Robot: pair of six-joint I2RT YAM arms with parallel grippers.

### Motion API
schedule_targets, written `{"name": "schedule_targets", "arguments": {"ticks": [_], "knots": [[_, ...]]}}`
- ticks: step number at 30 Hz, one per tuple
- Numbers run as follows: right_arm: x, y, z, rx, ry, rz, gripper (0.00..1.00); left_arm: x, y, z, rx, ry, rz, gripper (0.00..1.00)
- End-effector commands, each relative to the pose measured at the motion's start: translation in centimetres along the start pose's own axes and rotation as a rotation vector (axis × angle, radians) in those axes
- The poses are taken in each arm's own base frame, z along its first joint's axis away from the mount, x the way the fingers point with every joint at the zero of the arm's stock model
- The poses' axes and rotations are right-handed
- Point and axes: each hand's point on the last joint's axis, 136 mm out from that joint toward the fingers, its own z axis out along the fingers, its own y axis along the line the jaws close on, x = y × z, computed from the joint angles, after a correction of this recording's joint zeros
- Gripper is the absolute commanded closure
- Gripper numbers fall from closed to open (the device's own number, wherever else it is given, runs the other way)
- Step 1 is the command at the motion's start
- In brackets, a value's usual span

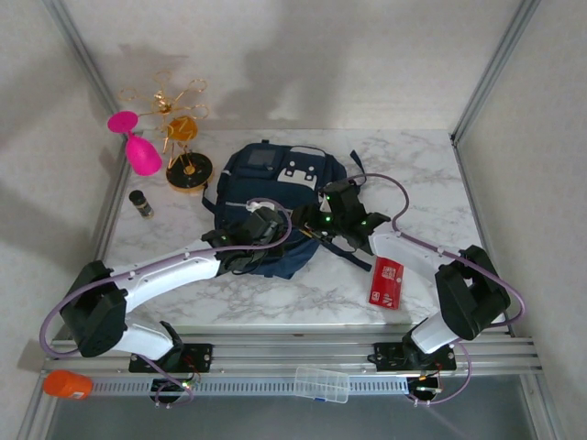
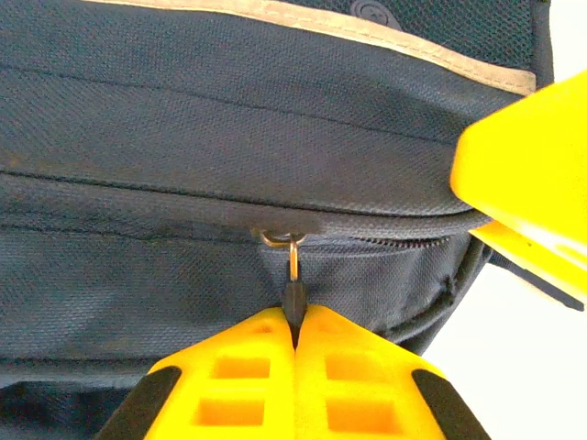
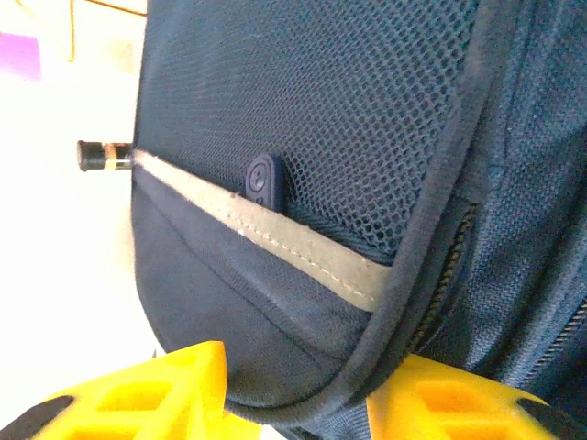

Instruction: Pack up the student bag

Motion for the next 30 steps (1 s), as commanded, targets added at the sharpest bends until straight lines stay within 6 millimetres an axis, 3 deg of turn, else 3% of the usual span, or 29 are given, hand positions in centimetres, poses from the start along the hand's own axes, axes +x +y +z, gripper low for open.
{"name": "schedule_targets", "arguments": {"ticks": [1,4,7,11,15,19,21,24,27,30], "knots": [[-1.4,3.0,-0.3,-0.083,-0.076,-0.012,0.58,-0.7,0.1,-0.5,-0.013,-0.021,0.021,1.0],[-2.2,2.2,0.4,-0.051,-0.117,-0.004,0.59,-0.5,0.2,-0.2,-0.023,-0.006,0.029,1.0],[-2.9,2.7,0.4,-0.058,-0.141,-0.063,0.73,-0.1,0.7,-0.2,-0.046,0.009,0.04,1.0],[-4.1,2.2,-1.2,0.016,-0.168,-0.185,0.99,1.4,0.1,-0.2,-0.008,0.063,0.044,1.0],[-5.8,1.5,-3.0,0.041,-0.126,-0.344,1.0,2.2,-2.1,-0.4,0.003,0.081,0.045,1.0],[-9.5,-1.3,-5.7,0.157,-0.106,-0.436,1.0,1.9,-5.8,-0.2,0.044,0.075,0.007,1.0],[-11.0,-2.4,-7.0,0.201,-0.134,-0.436,1.0,1.6,-6.4,0.0,0.05,0.071,0.002,1.0],[-12.2,-2.2,-8.1,0.181,-0.15,-0.435,1.0,1.3,-3.3,0.8,-0.064,0.064,0.008,1.0],[-12.3,-1.4,-8.0,0.127,-0.131,-0.437,1.0,2.7,0.1,1.2,-0.104,0.114,0.024,1.0],[-12.3,-2.0,-7.5,0.151,-0.104,-0.431,1.0,4.2,4.0,1.7,-0.142,0.163,0.045,1.0]]}}
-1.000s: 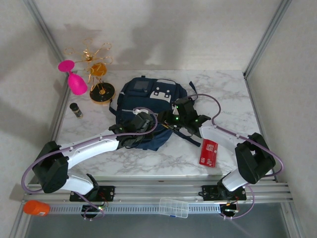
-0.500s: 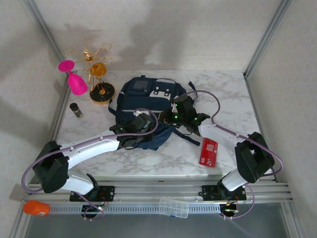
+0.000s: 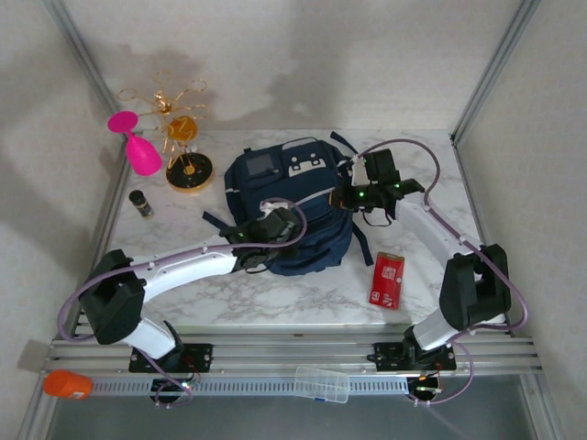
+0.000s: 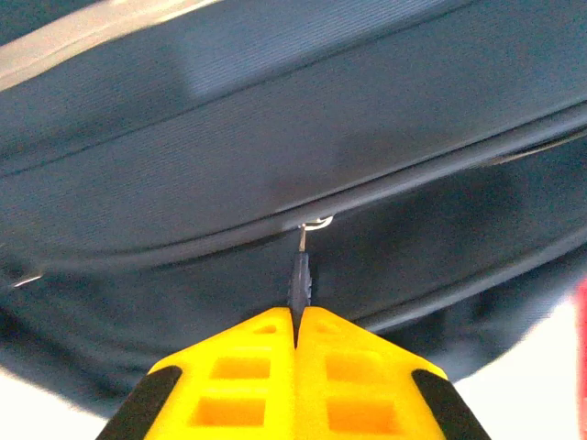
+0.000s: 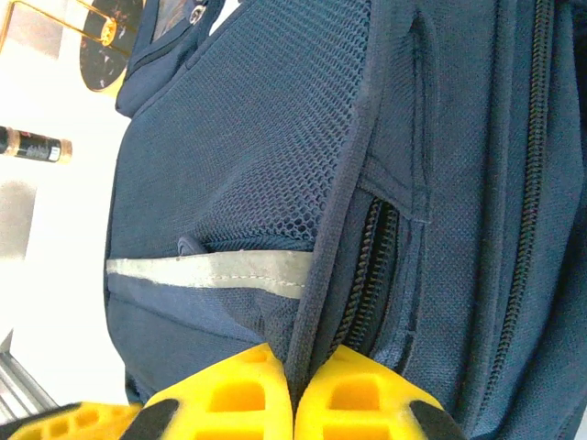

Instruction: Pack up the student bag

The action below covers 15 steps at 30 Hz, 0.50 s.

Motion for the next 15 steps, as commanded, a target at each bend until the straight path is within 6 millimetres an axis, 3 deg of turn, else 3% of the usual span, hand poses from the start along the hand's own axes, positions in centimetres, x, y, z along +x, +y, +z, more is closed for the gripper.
{"name": "schedule_targets", "arguments": {"ticks": [1,4,15], "knots": [[-3.8,0.7,-1.1,0.0,-0.106,-0.089,1.0,2.7,6.8,0.4,-0.16,0.106,0.05,1.0],[-3.6,0.3,-0.9,0.019,-0.094,-0.092,1.0,1.9,9.8,0.5,-0.21,0.085,0.04,1.0],[-3.8,0.3,-0.4,0.016,-0.07,-0.097,1.0,-5.5,10.9,-1.0,-0.176,-0.19,0.167,1.0]]}}
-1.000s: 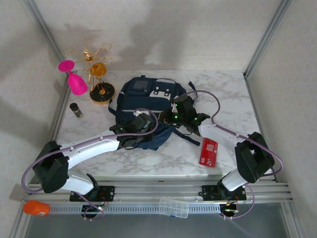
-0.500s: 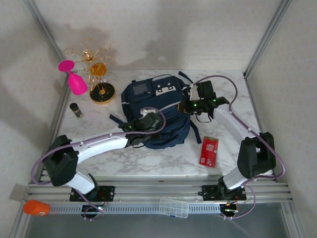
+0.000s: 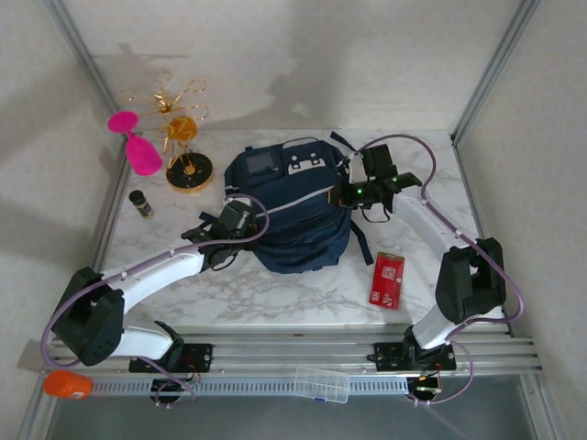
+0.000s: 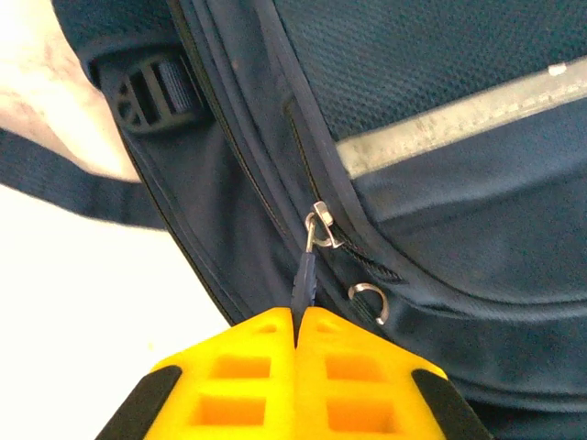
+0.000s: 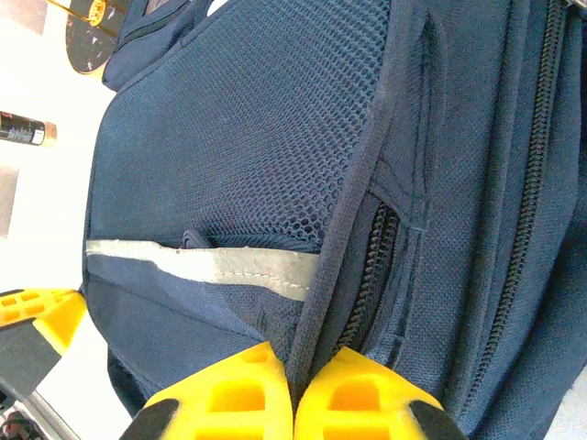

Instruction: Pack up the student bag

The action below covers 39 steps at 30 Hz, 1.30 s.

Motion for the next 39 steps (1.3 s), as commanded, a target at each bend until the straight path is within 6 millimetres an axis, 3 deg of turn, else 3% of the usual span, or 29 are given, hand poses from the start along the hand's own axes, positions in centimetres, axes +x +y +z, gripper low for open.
{"name": "schedule_targets", "arguments": {"ticks": [1,7,10,13,15,16,18,19,22,24,28,34,37,39], "knots": [[-3.2,0.3,-0.7,-0.007,-0.091,-0.061,1.0,-2.5,1.3,0.0,-0.059,-0.121,0.119,1.0],[-3.5,0.3,0.1,-0.021,-0.083,-0.055,1.0,-3.1,1.2,1.5,-0.041,-0.129,0.116,1.0],[-4.4,0.6,0.7,-0.05,-0.109,-0.075,1.0,-3.3,0.9,1.6,-0.031,-0.117,0.017,1.0],[-5.7,0.5,0.8,-0.032,-0.143,-0.082,1.0,-3.5,-1.0,1.3,0.054,-0.105,-0.079,1.0],[-6.0,0.8,0.6,-0.046,-0.155,-0.091,0.94,-3.1,-2.6,0.9,0.121,-0.096,-0.102,0.99],[-5.8,0.9,0.5,-0.053,-0.155,-0.094,0.87,-2.7,-3.3,0.5,0.147,-0.086,-0.103,0.92],[-5.4,0.4,0.2,-0.025,-0.155,-0.083,0.65,-2.3,-3.7,-0.2,0.143,-0.072,-0.111,0.69],[-4.8,0.2,0.1,-0.014,-0.153,-0.073,0.56,-2.2,-4.0,-0.9,0.138,-0.072,-0.119,0.61],[-2.9,-1.3,-1.0,0.047,-0.159,0.001,0.36,-1.1,-4.7,-2.4,0.158,-0.072,-0.162,0.53],[-1.0,-2.4,-2.1,0.091,-0.163,0.06,0.28,-0.2,-5.5,-2.9,0.195,-0.069,-0.256,0.49],[3.0,-5.4,-4.7,0.174,-0.195,0.22,0.15,2.4,-11.8,-3.9,0.415,-0.027,-0.353,0.43],[9.6,-11.8,-8.4,0.406,-0.218,0.461,0.09,6.6,-21.1,-4.4,0.549,0.061,-0.301,0.38],[12.2,-14.3,-10.3,0.526,-0.237,0.545,0.02,8.4,-24.3,-4.0,0.579,0.097,-0.274,0.4],[14.2,-15.7,-10.8,0.559,-0.233,0.634,0.01,9.3,-25.4,-3.5,0.591,0.117,-0.287,0.4]]}}
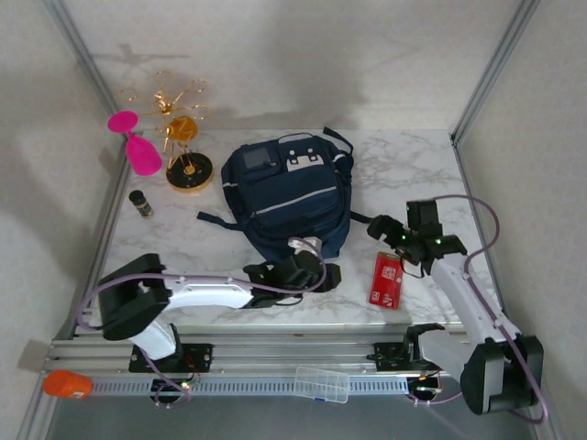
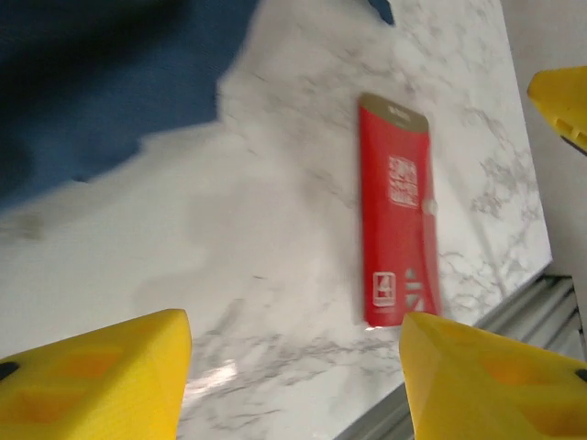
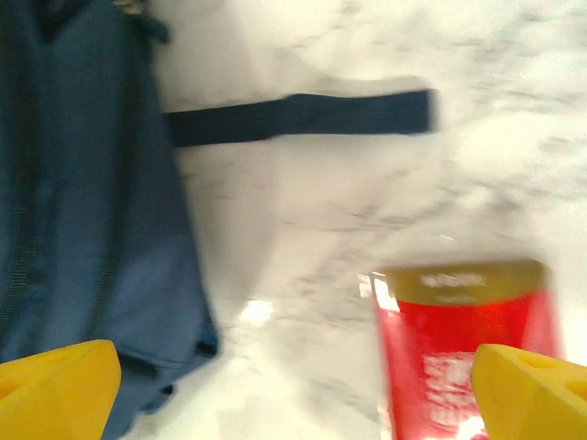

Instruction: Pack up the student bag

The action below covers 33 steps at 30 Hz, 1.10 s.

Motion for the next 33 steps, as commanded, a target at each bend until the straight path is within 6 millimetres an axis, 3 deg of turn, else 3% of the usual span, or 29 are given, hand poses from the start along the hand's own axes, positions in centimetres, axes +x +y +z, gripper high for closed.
{"name": "schedule_targets", "arguments": {"ticks": [1,4,8,10,13,20,24,27,29,33], "knots": [[2.0,-5.4,-0.3,0.172,0.009,0.165,0.01,-0.1,-3.1,1.1,0.099,-0.015,-0.082,0.4],[3.6,-7.4,0.0,0.216,0.0,0.216,0.01,0.6,-3.7,2.0,0.147,-0.001,-0.116,0.39],[4.5,-7.1,0.5,0.205,0.015,0.227,0.01,0.8,-2.7,3.0,0.116,-0.008,-0.118,0.4],[5.9,-8.2,1.4,0.236,0.051,0.251,0.01,0.8,-2.1,3.2,0.1,-0.007,-0.124,0.41],[7.0,-8.3,2.8,0.217,0.087,0.27,0.01,0.8,-1.1,3.4,0.065,-0.02,-0.126,0.42],[9.0,-5.8,3.5,0.1,0.174,0.286,0.01,0.5,0.8,3.8,0.03,-0.024,-0.149,0.45],[9.0,-2.6,3.0,-0.031,0.184,0.311,0.01,0.6,0.3,5.0,0.048,-0.011,-0.133,0.47],[9.4,-2.1,2.8,-0.049,0.215,0.297,0.01,1.1,-0.3,6.5,0.054,0.014,-0.118,0.51],[9.5,-2.6,2.8,-0.031,0.216,0.275,0.01,1.1,-0.7,7.2,0.074,0.013,-0.111,0.51],[8.9,-5.6,2.9,0.058,0.183,0.289,0.01,-0.1,-1.7,8.8,0.062,-0.005,-0.058,0.59]]}}
